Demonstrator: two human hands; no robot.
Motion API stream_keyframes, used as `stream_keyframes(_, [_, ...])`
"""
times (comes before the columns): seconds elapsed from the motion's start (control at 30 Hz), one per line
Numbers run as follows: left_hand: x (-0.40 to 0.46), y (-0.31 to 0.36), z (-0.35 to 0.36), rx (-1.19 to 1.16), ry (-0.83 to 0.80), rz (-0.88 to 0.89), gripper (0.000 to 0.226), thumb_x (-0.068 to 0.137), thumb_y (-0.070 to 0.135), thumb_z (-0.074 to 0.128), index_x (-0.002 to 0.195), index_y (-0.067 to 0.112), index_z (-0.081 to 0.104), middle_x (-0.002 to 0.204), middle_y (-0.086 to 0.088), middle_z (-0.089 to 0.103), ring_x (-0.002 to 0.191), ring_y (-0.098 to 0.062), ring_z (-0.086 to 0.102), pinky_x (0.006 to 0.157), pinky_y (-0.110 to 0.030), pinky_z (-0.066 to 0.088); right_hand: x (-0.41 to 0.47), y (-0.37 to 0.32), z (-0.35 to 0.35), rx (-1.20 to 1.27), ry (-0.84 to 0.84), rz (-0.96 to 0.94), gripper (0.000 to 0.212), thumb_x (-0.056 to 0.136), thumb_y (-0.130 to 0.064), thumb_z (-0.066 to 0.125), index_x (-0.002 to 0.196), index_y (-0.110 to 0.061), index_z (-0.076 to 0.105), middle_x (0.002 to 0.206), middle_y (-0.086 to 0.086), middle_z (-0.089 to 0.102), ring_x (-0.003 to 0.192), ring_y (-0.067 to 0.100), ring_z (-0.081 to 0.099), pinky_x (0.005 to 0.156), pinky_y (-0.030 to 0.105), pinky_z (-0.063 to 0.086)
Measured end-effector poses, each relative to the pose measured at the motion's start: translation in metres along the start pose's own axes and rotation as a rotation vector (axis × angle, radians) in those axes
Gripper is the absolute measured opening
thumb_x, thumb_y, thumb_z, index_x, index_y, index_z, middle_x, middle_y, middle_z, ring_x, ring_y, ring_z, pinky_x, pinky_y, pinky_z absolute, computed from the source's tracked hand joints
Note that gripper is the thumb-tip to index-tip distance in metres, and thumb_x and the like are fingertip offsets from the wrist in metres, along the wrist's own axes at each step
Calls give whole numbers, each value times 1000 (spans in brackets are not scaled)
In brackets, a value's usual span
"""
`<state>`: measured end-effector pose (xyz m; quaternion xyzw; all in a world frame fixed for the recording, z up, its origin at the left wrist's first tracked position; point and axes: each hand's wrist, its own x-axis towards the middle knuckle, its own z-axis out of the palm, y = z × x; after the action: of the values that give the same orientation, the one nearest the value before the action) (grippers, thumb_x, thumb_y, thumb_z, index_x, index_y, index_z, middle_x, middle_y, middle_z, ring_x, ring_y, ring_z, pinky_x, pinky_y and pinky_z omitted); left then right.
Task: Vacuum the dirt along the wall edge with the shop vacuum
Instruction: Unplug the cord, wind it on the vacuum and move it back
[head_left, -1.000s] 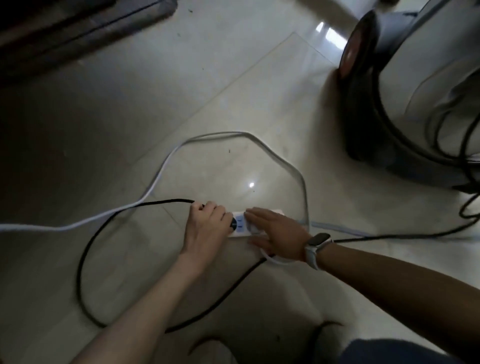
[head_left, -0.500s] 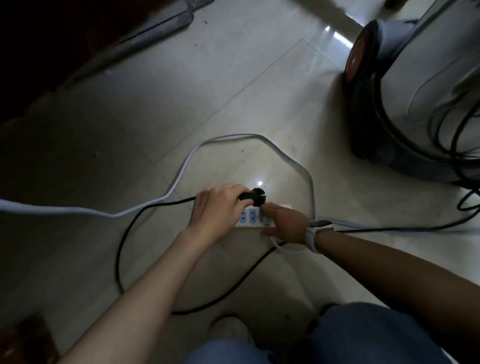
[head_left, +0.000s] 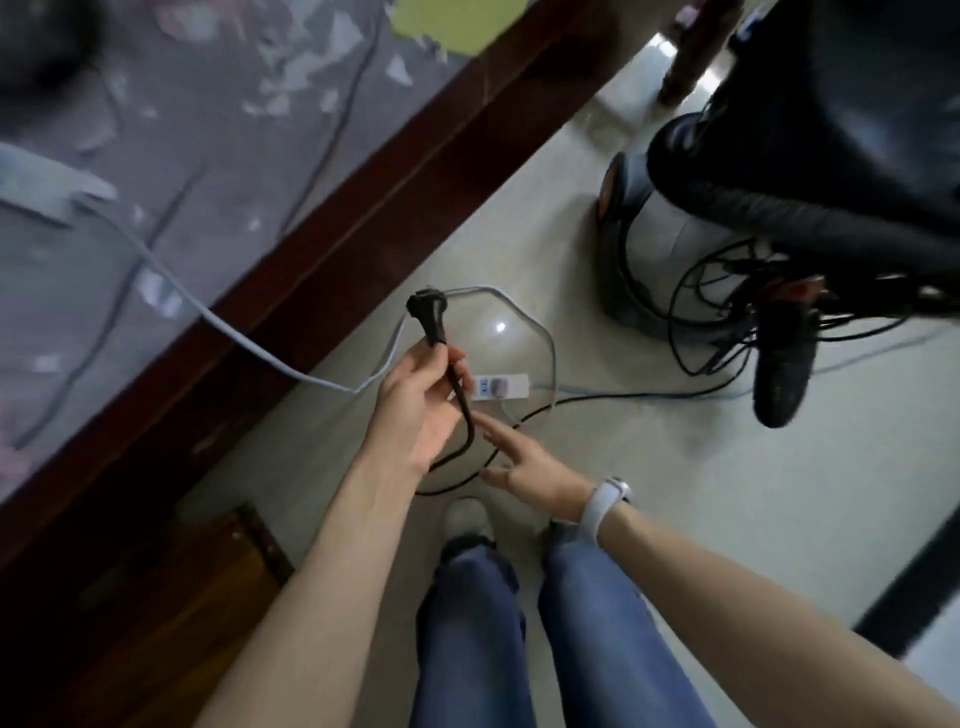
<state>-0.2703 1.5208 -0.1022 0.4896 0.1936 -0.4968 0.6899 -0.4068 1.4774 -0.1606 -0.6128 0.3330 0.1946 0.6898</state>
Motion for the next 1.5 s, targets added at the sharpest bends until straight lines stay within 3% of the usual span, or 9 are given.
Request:
stream_keyframes(0.17, [-93, 69, 77, -125, -91, -91, 21, 96, 7, 40, 85, 9, 57, 58, 2, 63, 50, -6, 60, 61, -22, 55, -103, -86, 12, -1, 97, -84, 11, 96, -7, 49, 101, -9, 59, 99, -5, 58, 88, -5, 54, 77, 2, 39])
stream_keyframes(0.4, [-175, 91, 141, 448, -141, -180, 15, 97, 17, 46, 90, 12, 58, 93, -4, 66, 91, -17, 60, 75, -31, 48, -256, -138, -57, -116, 605, -76, 31, 99, -10, 41, 75, -26, 51, 61, -4, 58, 58, 7, 55, 61, 19, 42])
stream_keyframes(0.63, [-235, 18, 239, 1210, -668, 45, 38, 93, 15, 54, 130, 11, 50, 124, -5, 59, 106, -12, 55, 79, -16, 44, -406, -187, -139, 105, 927, -120, 23, 98, -9, 43, 79, -11, 56, 46, -2, 58, 43, 14, 58, 57, 34, 51])
stream_keyframes(0.8, [-271, -44, 320, 1477, -1170, 143, 62, 92, 17, 56, 146, 20, 26, 151, 4, 30, 139, -12, 25, 112, -28, 24, -496, -211, -183, 623, 1181, -347, 19, 101, -12, 41, 86, -6, 50, 65, 12, 60, 47, 17, 66, 57, 31, 58])
stream_keyframes(1.07, [-305, -83, 421, 1455, -1317, 315, 17, 95, 26, 51, 100, 14, 62, 72, 2, 62, 68, -8, 62, 79, -28, 50, -574, -209, -292, 756, 1395, -514, 23, 101, -17, 41, 80, -8, 43, 74, 12, 63, 45, 11, 65, 52, 24, 56])
stream_keyframes(1.2, [-279, -44, 436, 1438, -1050, 733, 25, 96, 13, 48, 83, 31, 59, 73, 5, 60, 68, -9, 56, 67, -20, 44, -578, -161, -335, 392, 1388, -54, 28, 97, -23, 48, 80, -3, 58, 60, 5, 69, 58, 23, 66, 51, 24, 47])
stream_keyframes(1.27, [-278, -29, 451, 1441, -967, 903, 20, 95, 10, 49, 88, 22, 64, 80, 8, 63, 77, -6, 58, 70, -9, 42, -560, -152, -342, 53, 1326, 51, 23, 93, -18, 51, 97, -1, 66, 93, 11, 72, 88, 30, 66, 69, 29, 48])
stream_keyframes(1.37, [-281, -13, 479, 1466, -967, 1081, 19, 93, 10, 53, 105, 5, 67, 92, 0, 67, 87, -14, 61, 77, -14, 43, -524, -177, -328, -202, 975, -145, 47, 93, -12, 54, 139, -14, 43, 134, 0, 49, 122, 13, 47, 95, 22, 36])
stream_keyframes(1.5, [-278, 18, 508, 1450, -935, 1217, 17, 89, 8, 60, 102, 1, 68, 88, -1, 63, 82, -14, 59, 74, -15, 44, -481, -216, -314, -109, 769, -434, 18, 97, -3, 46, 108, -10, 57, 91, 1, 64, 81, 1, 61, 76, 9, 43])
